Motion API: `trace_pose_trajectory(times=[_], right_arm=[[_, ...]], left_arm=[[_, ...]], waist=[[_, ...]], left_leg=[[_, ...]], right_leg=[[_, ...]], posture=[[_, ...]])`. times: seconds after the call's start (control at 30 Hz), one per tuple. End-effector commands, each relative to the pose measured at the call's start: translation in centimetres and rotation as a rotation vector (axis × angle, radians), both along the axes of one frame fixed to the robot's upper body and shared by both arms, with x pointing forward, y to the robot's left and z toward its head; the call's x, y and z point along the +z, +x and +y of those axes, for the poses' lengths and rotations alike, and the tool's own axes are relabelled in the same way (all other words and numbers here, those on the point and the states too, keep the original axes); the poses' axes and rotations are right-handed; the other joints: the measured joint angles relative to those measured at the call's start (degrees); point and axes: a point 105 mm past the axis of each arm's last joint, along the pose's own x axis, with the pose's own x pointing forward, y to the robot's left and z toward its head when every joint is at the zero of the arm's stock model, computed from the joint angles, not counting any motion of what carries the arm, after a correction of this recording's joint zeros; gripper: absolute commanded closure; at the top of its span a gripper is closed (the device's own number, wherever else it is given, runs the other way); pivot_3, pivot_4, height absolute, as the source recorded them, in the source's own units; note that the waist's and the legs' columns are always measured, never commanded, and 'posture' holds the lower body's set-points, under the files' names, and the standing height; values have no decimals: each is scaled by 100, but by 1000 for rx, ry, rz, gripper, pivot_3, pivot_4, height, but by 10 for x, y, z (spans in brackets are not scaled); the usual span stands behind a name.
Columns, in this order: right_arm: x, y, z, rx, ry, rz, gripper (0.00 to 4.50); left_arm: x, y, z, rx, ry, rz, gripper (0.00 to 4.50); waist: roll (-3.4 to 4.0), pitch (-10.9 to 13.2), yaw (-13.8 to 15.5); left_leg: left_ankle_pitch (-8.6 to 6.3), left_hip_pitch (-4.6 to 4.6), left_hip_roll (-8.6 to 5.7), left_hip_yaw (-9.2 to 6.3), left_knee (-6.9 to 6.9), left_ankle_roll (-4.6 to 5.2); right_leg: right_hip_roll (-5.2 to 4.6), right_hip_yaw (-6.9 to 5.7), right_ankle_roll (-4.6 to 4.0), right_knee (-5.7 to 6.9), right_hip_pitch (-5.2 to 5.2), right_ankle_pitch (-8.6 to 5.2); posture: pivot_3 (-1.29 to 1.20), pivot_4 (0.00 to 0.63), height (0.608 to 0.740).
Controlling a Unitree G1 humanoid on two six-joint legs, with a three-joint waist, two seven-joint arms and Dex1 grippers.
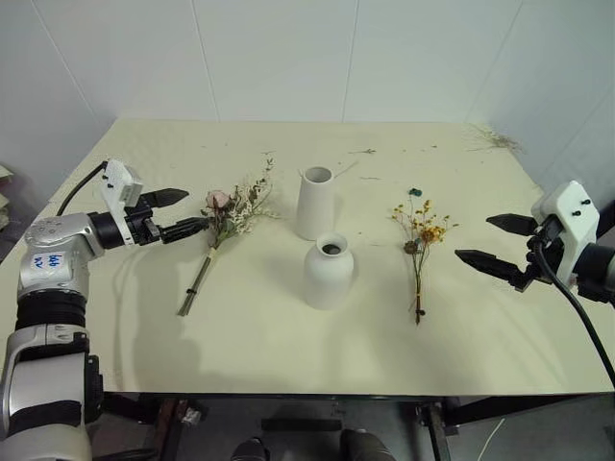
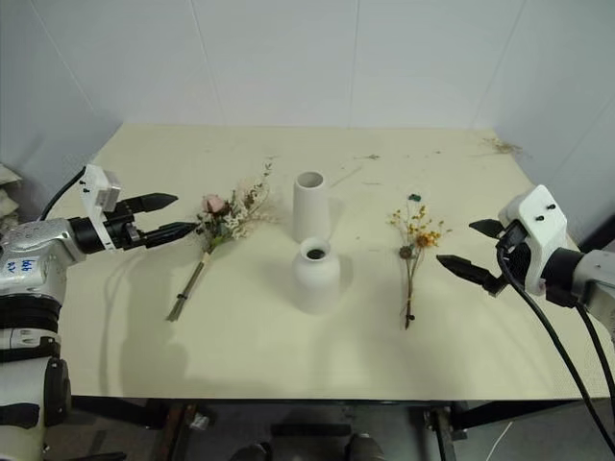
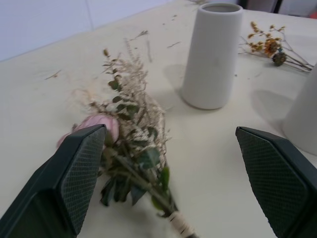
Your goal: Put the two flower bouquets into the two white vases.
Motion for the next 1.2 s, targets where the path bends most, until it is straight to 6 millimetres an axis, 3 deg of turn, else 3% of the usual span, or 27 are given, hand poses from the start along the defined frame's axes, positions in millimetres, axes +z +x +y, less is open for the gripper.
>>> trace_pose_trajectory(times=[0.03,0.4,0.57,0.67,0.77,0.83,1.2], right_arm=[[18,-9,0,-15,7,-73,0],[15,-9,13,-57,71,-33,0],[-15,6,20,-169,100,133,0],[-36,30,-1,-365,100,194,0],[-40,48,-6,-457,137,216,0],[-44,54,4,-446,157,265,0],[-56,65,27,-435,118,415,0]], left_arm=[[11,-4,0,-36,5,-44,33],[16,-12,-12,-179,-60,-72,33],[21,-14,-7,-177,-75,-99,33],[28,-21,-10,-199,-101,-121,33],[32,-28,-6,-200,-114,-138,33],[27,-33,-2,-190,-110,-113,33],[27,-55,8,-165,-98,-100,33]], waist=[[0,0,-4],[0,0,12],[0,0,-9],[0,0,4],[1,2,0],[2,2,-9],[3,2,-8]], left_leg=[[0,0,0,0,0,0],[0,0,0,-1,7,0],[0,4,2,-1,7,1],[-1,0,1,-1,7,2],[-1,-5,-1,2,12,1],[-1,-2,0,1,7,2],[-5,-5,2,0,-3,9]], right_leg=[[0,0,0,1,0,0],[0,0,-1,1,3,1],[0,1,-5,4,3,0],[0,0,-5,3,2,0],[-2,4,-3,-6,1,7],[-1,2,-7,-1,-1,5],[-1,1,-9,4,-9,-3]], posture=[[0,150,740],[0,150,740],[0,150,740],[0,150,740],[0,150,740],[0,150,740],[0,150,740]])
